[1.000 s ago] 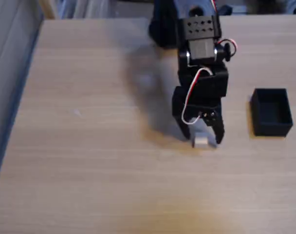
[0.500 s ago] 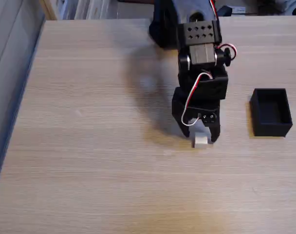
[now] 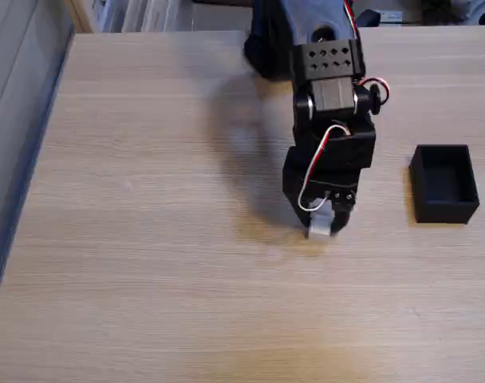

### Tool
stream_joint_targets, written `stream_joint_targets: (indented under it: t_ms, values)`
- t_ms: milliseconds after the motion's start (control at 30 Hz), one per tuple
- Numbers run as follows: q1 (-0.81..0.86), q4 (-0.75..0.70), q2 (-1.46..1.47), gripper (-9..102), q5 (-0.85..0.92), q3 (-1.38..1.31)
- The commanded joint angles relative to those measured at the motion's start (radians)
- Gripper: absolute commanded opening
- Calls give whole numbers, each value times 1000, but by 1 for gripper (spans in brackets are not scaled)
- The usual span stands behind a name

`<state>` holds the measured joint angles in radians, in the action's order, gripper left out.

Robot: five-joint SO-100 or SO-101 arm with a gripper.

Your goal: Pick a white block and place it in the black box.

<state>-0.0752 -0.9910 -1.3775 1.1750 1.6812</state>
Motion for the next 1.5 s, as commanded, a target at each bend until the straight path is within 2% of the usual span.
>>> stream_joint_targets:
  t_ms: [0, 233, 533, 767, 933, 1167, 1467]
  values:
    - [-8, -28, -3, 4, 57, -28]
    - [12, -31, -78, 0, 138, 44]
    - [-9, -21, -397, 0, 215, 295]
    - [-169, 14, -795, 0, 276, 549]
    - [-359, -44, -982, 0, 233, 600]
    - [-565, -60, -973, 0, 160, 535]
    - [-607, -32, -784, 0, 129, 393]
